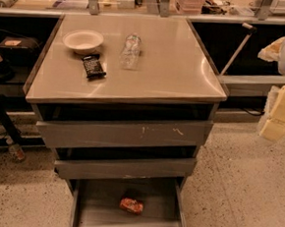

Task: Pick coke can from bottom drawer and place on counter

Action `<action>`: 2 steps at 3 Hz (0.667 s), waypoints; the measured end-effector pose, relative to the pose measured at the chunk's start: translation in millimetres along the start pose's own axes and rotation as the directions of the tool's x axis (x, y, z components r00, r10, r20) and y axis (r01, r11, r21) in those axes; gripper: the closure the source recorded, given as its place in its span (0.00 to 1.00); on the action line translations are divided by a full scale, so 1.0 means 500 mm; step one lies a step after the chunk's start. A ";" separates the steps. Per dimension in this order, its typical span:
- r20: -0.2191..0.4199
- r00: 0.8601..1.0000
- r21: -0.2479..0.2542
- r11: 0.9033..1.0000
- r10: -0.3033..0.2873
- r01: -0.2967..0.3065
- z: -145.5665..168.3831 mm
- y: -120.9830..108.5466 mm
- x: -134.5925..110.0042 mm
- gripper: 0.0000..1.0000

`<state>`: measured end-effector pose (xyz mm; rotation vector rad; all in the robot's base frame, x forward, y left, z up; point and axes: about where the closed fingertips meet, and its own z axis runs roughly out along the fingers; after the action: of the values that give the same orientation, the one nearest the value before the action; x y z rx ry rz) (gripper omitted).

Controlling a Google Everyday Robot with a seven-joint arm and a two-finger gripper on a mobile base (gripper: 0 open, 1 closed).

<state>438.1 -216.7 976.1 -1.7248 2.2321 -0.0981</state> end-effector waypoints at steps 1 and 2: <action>0.000 1.000 0.000 1.000 0.000 0.000 0.000 0.000 0.000 0.00; 0.007 1.000 -0.017 0.999 0.027 -0.027 0.047 0.034 -0.002 0.00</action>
Offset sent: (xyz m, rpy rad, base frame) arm -0.0485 0.0493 -0.1485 0.1003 0.1176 -0.1143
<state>429.4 -207.7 950.2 -1.7000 2.2567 -0.0677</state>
